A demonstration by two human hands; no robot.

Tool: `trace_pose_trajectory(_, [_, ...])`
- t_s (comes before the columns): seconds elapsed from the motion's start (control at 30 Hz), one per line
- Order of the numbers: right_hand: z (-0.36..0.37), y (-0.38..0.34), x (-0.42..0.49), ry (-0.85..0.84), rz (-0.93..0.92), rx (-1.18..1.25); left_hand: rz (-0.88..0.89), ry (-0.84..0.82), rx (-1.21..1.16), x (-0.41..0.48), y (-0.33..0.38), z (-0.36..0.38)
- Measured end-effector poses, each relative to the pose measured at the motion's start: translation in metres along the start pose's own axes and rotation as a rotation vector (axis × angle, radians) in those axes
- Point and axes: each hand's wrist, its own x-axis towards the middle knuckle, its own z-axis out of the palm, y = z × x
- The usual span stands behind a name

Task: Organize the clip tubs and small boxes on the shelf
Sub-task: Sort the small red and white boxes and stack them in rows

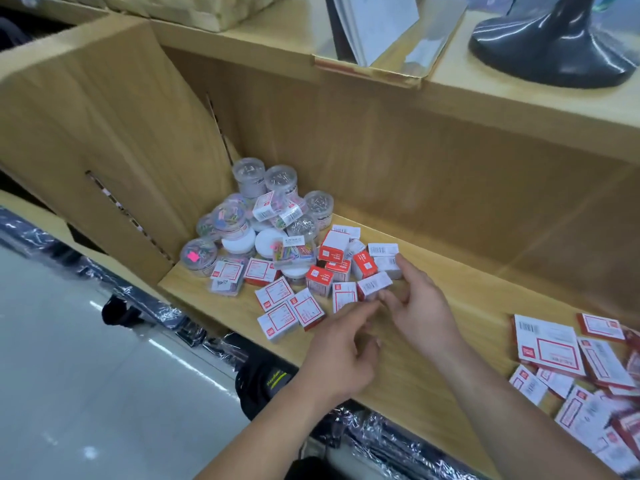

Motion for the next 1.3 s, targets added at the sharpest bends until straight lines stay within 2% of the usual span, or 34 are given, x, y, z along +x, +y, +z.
trace_pose_trajectory(0.13, [-0.008, -0.005, -0.018, 0.07, -0.062, 0.039, 0.048, 0.092, 0.035, -0.017, 0.002, -0.014])
trace_pose_trajectory(0.23, [-0.01, -0.018, -0.041, 0.177, -0.198, -0.102, 0.058, 0.25, 0.211, -0.04, -0.011, -0.033])
trace_pose_trajectory(0.3, [0.0, -0.025, -0.046, 0.135, -0.241, -0.107, 0.038, 0.299, 0.323, -0.047, -0.024, -0.043])
trace_pose_trajectory(0.4, [0.019, -0.028, -0.044, 0.037, -0.237, -0.135, 0.002, 0.251, 0.42, -0.048, -0.03, -0.047])
trace_pose_trajectory(0.5, [0.024, -0.027, -0.039, 0.01, -0.218, -0.168, -0.043, 0.193, 0.477, -0.046, -0.025, -0.046])
trace_pose_trajectory(0.6, [0.021, -0.028, -0.038, -0.034, -0.253, -0.135, -0.046, 0.184, 0.429, -0.042, -0.02, -0.05])
trace_pose_trajectory(0.73, [0.007, -0.026, -0.042, -0.033, -0.214, -0.059, -0.007, 0.2, 0.196, -0.04, -0.008, -0.046])
trace_pose_trajectory(0.9, [-0.023, -0.022, -0.046, -0.008, -0.113, -0.021, 0.073, 0.099, 0.081, -0.022, 0.014, -0.021])
trace_pose_trajectory(1.03, [-0.064, -0.003, -0.062, 0.013, -0.037, -0.197, 0.106, -0.045, 0.122, -0.006, 0.028, 0.009])
trace_pose_trajectory(1.17, [-0.117, 0.031, -0.092, 0.147, 0.061, -0.295, 0.19, -0.21, 0.177, 0.012, 0.051, 0.053])
trace_pose_trajectory(1.3, [-0.176, 0.075, -0.13, 0.284, 0.216, -0.244, 0.314, -0.385, 0.17, 0.023, 0.089, 0.107])
